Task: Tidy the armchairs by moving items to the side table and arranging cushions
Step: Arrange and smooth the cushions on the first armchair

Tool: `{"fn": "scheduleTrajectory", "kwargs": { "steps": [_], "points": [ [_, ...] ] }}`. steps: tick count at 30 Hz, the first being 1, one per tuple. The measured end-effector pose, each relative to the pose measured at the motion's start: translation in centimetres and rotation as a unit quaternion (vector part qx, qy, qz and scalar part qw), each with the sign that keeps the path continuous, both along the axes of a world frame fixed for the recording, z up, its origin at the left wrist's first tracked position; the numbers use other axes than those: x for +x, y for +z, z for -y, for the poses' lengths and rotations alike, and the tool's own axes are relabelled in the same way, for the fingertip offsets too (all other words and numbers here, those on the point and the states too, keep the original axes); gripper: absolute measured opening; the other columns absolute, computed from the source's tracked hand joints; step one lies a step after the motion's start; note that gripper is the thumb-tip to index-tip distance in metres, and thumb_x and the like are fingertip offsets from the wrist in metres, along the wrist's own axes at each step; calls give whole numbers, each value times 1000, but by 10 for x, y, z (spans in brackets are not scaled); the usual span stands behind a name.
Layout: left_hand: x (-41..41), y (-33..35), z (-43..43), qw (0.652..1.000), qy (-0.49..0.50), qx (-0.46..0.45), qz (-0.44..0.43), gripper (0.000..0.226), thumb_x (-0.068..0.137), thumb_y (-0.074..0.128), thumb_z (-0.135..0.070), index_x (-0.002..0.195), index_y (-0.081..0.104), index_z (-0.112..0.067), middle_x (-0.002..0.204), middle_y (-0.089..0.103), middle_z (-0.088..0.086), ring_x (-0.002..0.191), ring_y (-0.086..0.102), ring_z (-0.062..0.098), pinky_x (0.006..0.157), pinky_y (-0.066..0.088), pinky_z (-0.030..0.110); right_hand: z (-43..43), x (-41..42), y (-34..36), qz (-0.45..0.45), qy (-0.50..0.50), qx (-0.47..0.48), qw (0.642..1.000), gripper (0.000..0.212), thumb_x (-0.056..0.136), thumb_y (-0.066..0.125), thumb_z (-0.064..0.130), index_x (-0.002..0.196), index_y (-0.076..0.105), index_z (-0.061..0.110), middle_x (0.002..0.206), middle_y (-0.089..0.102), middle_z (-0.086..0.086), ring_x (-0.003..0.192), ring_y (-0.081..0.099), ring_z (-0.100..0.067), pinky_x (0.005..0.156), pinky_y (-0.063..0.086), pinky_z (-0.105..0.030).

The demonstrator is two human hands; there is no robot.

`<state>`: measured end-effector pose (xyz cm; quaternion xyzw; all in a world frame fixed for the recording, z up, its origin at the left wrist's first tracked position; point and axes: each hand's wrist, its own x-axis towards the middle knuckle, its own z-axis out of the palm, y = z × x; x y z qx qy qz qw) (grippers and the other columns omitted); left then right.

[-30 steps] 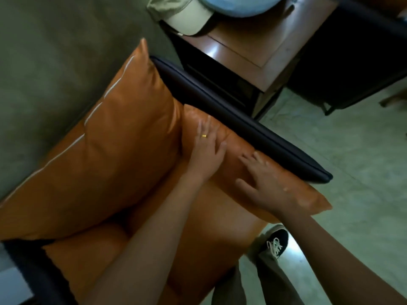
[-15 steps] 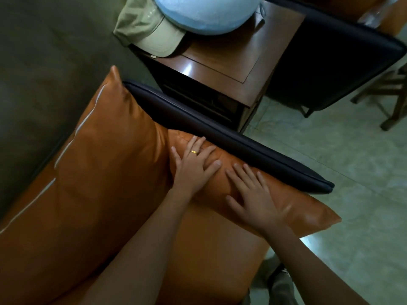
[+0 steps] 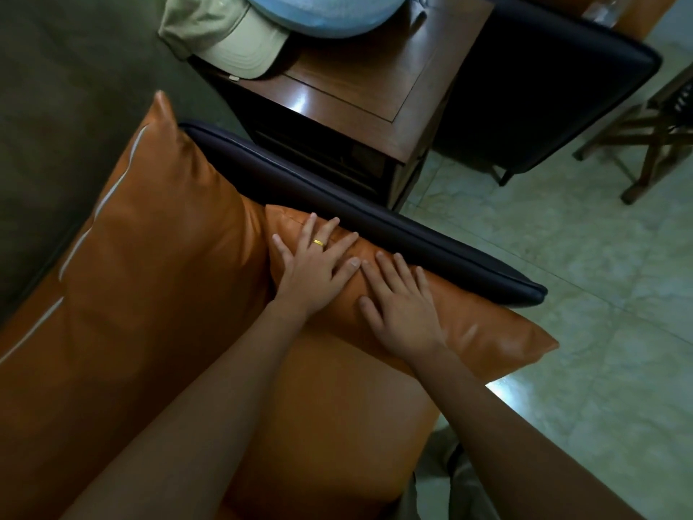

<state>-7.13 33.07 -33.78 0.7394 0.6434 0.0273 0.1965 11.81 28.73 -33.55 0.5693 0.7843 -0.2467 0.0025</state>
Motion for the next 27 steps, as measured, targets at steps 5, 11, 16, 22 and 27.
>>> {"fn": "scheduleTrajectory", "kwargs": {
  "steps": [5,11,16,22,27],
  "points": [
    [-7,-4,13,996,-69,14,-63,49,102,26,-56,150,34,-47,163,27,-9,155,8,20,110,-3,78,9,13,-15,31,27,29,999,56,104,24,55,158,17,40,167,22,2,155,12,-23,124,13,-48],
    [-32,-4,-4,996,-15,-67,-56,63,95,31,-73,152,21,-51,168,4,-11,155,-9,15,109,2,78,32,72,-19,87,-27,42,995,56,104,20,57,158,19,41,165,25,1,154,16,-23,124,12,-47],
    [-36,1,-8,994,1,-100,-37,66,94,34,-73,154,17,-50,168,0,-12,154,-10,14,113,18,72,53,116,-16,118,-58,48,990,58,102,23,54,156,30,35,162,35,-5,151,27,-27,120,20,-52],
    [-18,20,4,992,119,-48,10,62,102,40,-55,157,26,-31,169,9,1,155,1,21,116,19,69,72,139,-6,91,-194,50,976,57,102,30,50,151,43,25,155,45,-8,146,33,-32,119,23,-53],
    [39,23,43,999,-16,28,29,63,99,44,-54,156,30,-33,169,9,1,156,0,25,116,4,68,90,125,-7,-4,-321,49,946,55,101,39,47,150,41,24,163,25,-10,153,13,-32,122,12,-57]
  ]
}}
